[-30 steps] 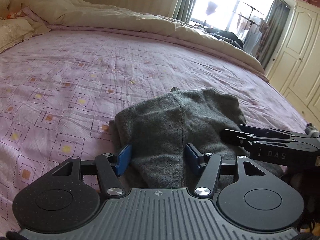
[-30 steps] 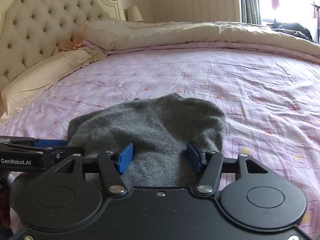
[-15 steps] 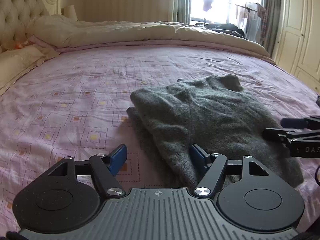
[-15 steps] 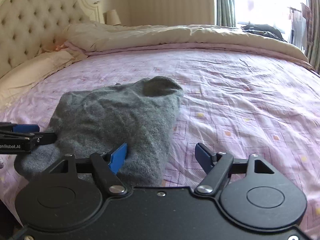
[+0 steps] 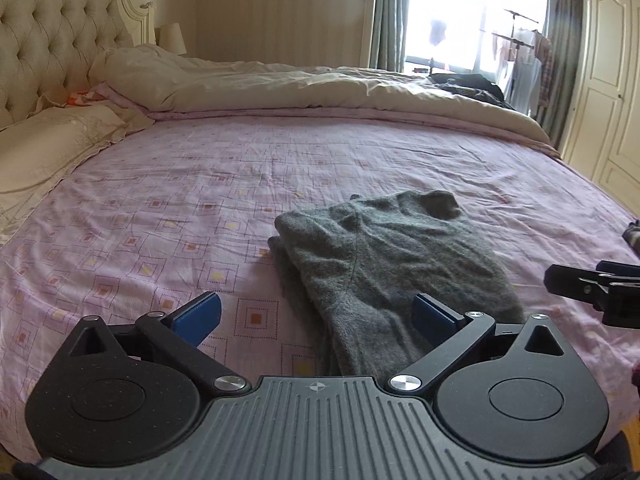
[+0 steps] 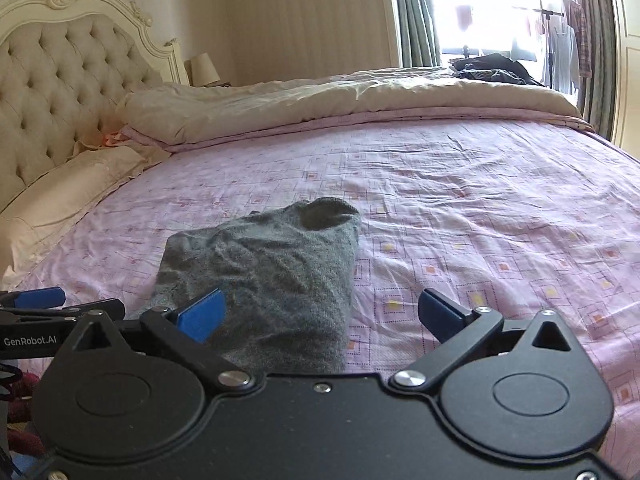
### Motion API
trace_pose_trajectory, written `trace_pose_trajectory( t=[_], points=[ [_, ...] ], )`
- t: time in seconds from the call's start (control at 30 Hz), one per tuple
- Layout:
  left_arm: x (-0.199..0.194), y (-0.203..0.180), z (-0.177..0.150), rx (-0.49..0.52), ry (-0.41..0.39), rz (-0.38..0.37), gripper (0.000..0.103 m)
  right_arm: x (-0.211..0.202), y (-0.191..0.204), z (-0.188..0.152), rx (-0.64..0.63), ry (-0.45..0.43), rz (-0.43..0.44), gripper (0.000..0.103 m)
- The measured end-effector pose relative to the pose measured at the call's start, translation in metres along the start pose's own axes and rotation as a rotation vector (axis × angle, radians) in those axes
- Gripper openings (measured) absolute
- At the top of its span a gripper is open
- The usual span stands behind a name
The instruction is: Fold small clothes
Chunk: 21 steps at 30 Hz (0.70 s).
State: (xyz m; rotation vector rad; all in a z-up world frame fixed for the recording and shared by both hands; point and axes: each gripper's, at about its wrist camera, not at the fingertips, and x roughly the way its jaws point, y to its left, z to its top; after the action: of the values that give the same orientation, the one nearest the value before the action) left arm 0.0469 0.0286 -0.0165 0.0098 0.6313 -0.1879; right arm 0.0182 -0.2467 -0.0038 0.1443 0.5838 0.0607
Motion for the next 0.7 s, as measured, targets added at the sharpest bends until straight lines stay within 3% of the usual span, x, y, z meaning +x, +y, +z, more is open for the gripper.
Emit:
trace_pose_trajectory(
  t=[0.1,0.3,0.43,0.6,0.7],
  points=[
    [-0.008,-0.004,-0.003,-0.020,0.011,0.020,0.103,-0.006,-0.001,-0.003,0.031,0.012,-0.019,0.103],
    [-0.020,-0.008,-0.011,-0.059,0.065,-0.028,0.103,-0.018,-0.002,-0.012,0.073,0.058,-0.023,0.103],
    [-0.026,-0.019,-0.012,-0.024,0.111,0.029,0.103,-0.025,0.001,-0.018,0.074,0.078,-0.026,0.103],
    [-0.035,-0.033,-0.013,0.039,0.152,0.152,0.103,-0.033,0.003,-0.022,0.078,0.085,-0.030,0.103],
    [-0.042,-0.035,-0.014,0.043,0.143,0.160,0.103,-0.038,0.006,-0.021,0.060,0.081,-0.049,0.103]
  ],
)
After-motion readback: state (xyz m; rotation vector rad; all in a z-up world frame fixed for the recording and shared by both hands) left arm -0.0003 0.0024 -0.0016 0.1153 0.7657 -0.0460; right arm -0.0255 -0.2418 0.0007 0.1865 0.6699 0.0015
